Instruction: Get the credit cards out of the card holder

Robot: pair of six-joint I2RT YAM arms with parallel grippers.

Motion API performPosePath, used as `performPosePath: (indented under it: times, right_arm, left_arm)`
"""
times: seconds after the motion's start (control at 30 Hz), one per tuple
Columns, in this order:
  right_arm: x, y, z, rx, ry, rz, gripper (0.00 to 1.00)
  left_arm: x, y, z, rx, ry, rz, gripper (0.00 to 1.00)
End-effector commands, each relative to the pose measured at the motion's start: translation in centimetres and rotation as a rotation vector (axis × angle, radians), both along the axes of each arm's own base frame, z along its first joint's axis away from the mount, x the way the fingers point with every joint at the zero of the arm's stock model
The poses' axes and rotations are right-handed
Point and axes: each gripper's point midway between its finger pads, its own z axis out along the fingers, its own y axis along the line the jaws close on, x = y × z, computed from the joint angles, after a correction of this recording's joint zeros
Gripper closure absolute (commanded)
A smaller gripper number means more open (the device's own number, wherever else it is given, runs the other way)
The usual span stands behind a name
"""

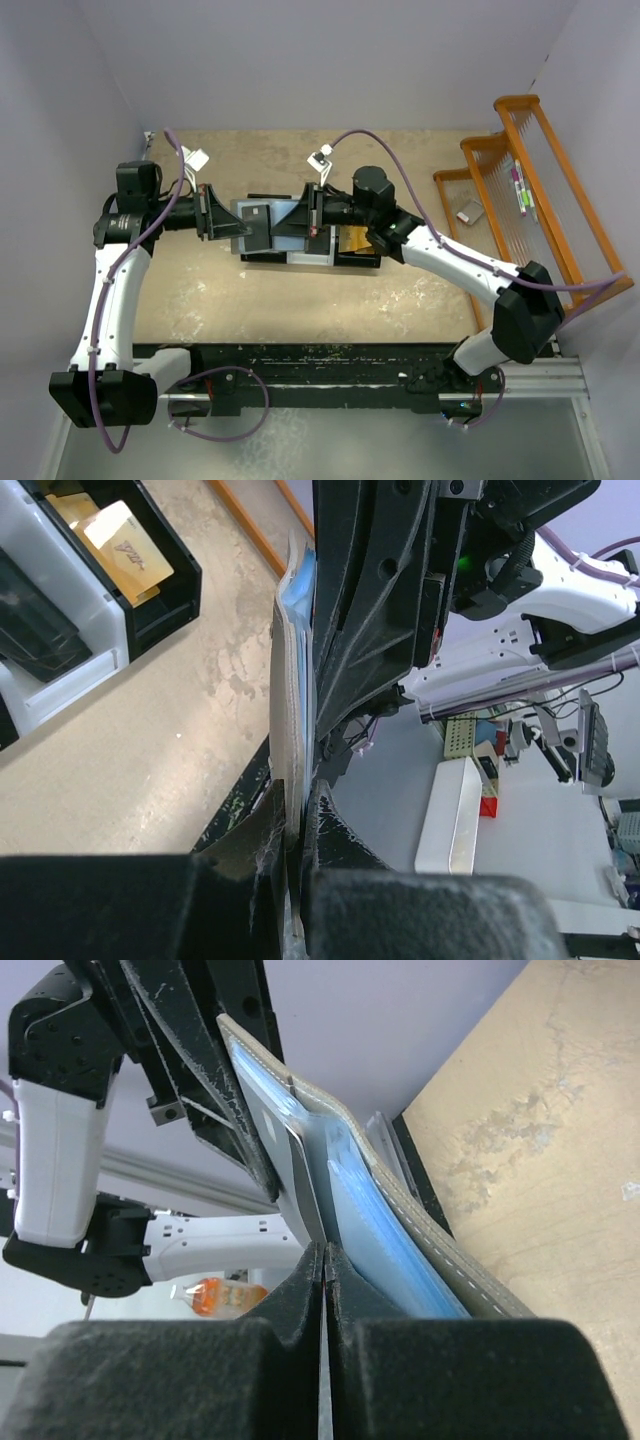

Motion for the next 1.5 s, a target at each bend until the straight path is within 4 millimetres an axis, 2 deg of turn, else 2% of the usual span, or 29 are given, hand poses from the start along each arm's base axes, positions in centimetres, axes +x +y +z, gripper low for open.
performPosePath:
  times: [0.0, 0.13, 0.2, 0.3, 0.4, 0.53, 0.67, 0.8, 0.87, 0.97, 1.1, 1.33, 1.47]
  right_arm:
    - [0.6, 0.6, 2.2, 0.044, -0.047, -0.032, 1.00]
    - [0.0, 0.4, 2.3, 0.046, -0.052, -0.014, 1.00]
    - [-0.4, -0.1, 3.1, 0.085, -0.052, 0.009, 1.00]
    - [-0.1, -0.8, 3.8, 0.101, -0.070, 0.009, 0.89]
    - [0.0, -0.5, 4.1, 0.101, -0.079, 0.019, 0.75]
    - [0.6, 0.0, 4.6, 0.120, -0.087, 0.018, 0.73]
    - [0.7, 0.2, 5.6, 0.164, -0.101, 0.020, 0.77]
    - [0.8, 0.3, 5.9, 0.170, -0.102, 0.016, 0.94]
    - [0.8, 0.2, 5.7, 0.160, -0.099, 0.010, 1.00]
    - [0.1, -0.1, 4.5, 0.125, -0.080, 0.038, 1.00]
    - [-0.5, -0.9, 4.3, 0.138, -0.083, 0.044, 1.00]
    - [-0.6, -2.9, 4.4, 0.189, -0.075, 0.036, 1.00]
    - [-0.7, -3.4, 4.4, 0.196, -0.077, 0.033, 1.00]
  left_arm:
    - [-0.1, 0.0, 1.1, 0.003, -0.069, -0.014, 0.99]
    - [-0.5, -0.2, 1.5, -0.023, -0.067, -0.041, 0.99]
    - [-0.8, -0.3, 1.8, -0.032, -0.073, -0.052, 0.99]
    - [-1.2, -0.3, 2.0, -0.041, -0.078, -0.064, 1.00]
    - [-1.4, -0.4, 2.2, -0.052, -0.074, -0.078, 1.00]
    - [-1.8, -0.5, 2.3, -0.067, -0.067, -0.096, 1.00]
    - [-2.0, -0.5, 2.4, -0.071, -0.068, -0.103, 0.99]
    - [-1.8, -0.4, 2.0, -0.065, -0.059, -0.096, 0.99]
    - [-1.6, -0.4, 2.0, -0.059, -0.060, -0.091, 0.98]
    - [-1.7, -0.4, 2.0, -0.058, -0.061, -0.090, 0.96]
    - [-1.9, -0.5, 2.4, -0.066, -0.064, -0.102, 0.93]
    - [-2.0, -0.5, 2.7, -0.075, -0.062, -0.110, 0.93]
    - [-2.0, -0.5, 2.7, -0.074, -0.059, -0.109, 0.93]
